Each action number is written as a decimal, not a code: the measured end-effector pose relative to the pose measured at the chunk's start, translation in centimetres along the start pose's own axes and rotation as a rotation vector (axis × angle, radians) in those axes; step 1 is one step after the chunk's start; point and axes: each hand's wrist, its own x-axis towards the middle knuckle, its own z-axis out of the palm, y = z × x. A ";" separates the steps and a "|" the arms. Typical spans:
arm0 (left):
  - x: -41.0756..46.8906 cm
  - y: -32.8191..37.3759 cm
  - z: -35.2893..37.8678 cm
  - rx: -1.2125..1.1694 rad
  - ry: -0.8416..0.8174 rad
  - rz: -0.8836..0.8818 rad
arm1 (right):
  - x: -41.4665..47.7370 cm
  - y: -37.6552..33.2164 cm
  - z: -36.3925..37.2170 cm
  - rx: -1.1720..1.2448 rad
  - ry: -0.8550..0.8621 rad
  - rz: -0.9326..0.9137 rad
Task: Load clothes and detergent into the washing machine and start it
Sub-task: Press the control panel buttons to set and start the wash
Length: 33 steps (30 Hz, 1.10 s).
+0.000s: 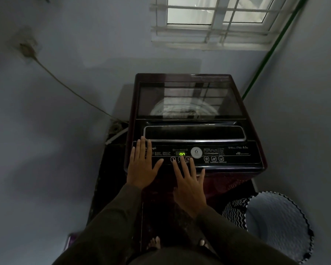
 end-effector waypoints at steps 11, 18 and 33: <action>0.0 0.1 -0.3 0.006 -0.014 0.008 | -0.8 0.6 0.0 0.102 -0.051 -0.045; 0.0 0.1 -0.4 0.001 -0.015 0.007 | -0.9 0.7 -0.4 0.122 -0.064 -0.041; 0.0 0.1 -0.1 0.022 -0.004 0.005 | -0.8 1.1 -0.3 0.155 -0.047 -0.054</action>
